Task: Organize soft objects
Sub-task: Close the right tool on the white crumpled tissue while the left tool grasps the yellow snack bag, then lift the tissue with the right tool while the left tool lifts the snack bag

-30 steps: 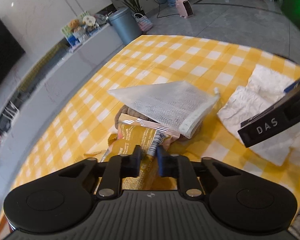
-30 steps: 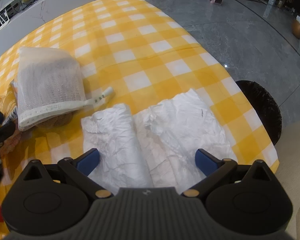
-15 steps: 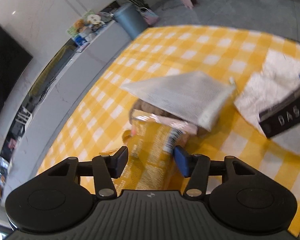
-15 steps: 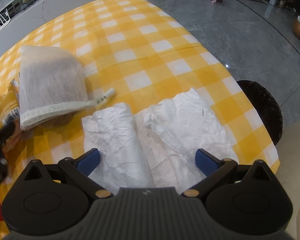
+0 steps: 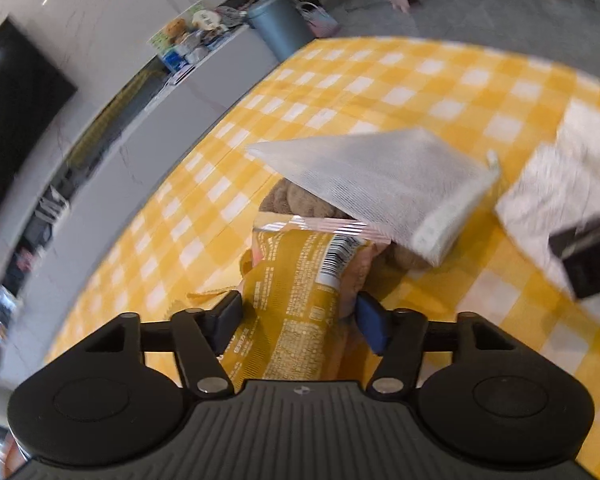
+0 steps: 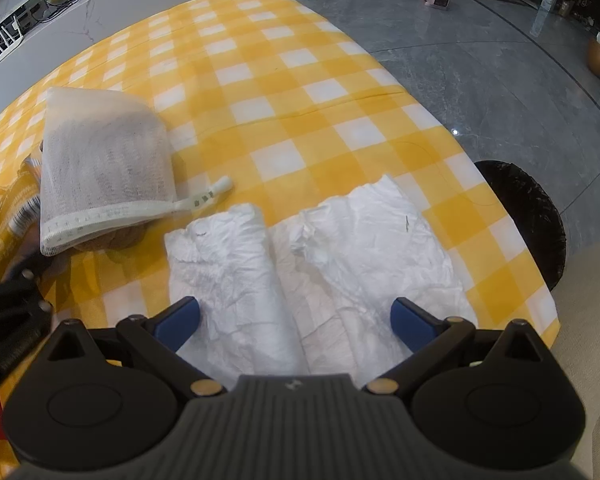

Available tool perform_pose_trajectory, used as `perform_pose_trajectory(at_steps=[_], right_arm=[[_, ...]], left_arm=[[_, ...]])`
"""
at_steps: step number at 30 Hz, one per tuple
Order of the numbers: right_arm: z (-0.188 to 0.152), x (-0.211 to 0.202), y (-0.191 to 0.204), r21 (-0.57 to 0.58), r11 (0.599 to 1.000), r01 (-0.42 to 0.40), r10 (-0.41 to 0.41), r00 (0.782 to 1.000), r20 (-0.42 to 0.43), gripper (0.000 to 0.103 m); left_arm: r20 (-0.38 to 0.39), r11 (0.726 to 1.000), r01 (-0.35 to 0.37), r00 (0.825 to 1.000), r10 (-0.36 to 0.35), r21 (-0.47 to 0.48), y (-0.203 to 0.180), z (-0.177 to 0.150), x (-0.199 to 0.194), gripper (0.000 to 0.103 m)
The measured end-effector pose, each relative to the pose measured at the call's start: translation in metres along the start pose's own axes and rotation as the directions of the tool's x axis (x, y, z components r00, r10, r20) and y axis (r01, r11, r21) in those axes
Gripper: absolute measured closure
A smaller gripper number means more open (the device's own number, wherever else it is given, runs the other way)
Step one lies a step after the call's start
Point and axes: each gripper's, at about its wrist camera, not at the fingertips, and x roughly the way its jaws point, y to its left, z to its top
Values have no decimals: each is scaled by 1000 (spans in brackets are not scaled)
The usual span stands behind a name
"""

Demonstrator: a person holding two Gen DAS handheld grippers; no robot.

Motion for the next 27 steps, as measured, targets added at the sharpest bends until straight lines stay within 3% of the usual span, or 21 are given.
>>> perform_pose_trajectory(at_steps=[3,5,7,11,12,16,22,27], right_arm=[[-1,-1,0,3,1000,-8,8,1000,3,6],[-2,-6,-2,4,1000,-18,18,999,33,27],[-2,-13,-7,29,997,-77,75,995,64,66],[-2,-14,-12,53,992,-116,112,992,64,78],[-2,-15,-13,58,989,-140,136,989,64,86],[-4,-20,-13,60,974,-217,213,975,66,88],[-5,-21,-13,65,972,-227,223,973,67,88],[-4,-20,-12,55,973,-222,218,974,62,87]], left_arm=[[22,998,50,999,-49,-48,9,1,-12,48],[25,994,88,996,-87,-62,14,1,-19,51],[27,993,105,994,-104,-56,17,0,-25,55],[50,990,125,991,-121,-72,24,0,-40,62],[59,986,140,989,-135,-92,27,-1,-45,62],[84,952,245,969,-233,-181,43,-4,-62,63],[42,875,423,904,-425,-237,48,-16,-71,71],[48,909,396,918,-393,-128,26,-23,-75,70]])
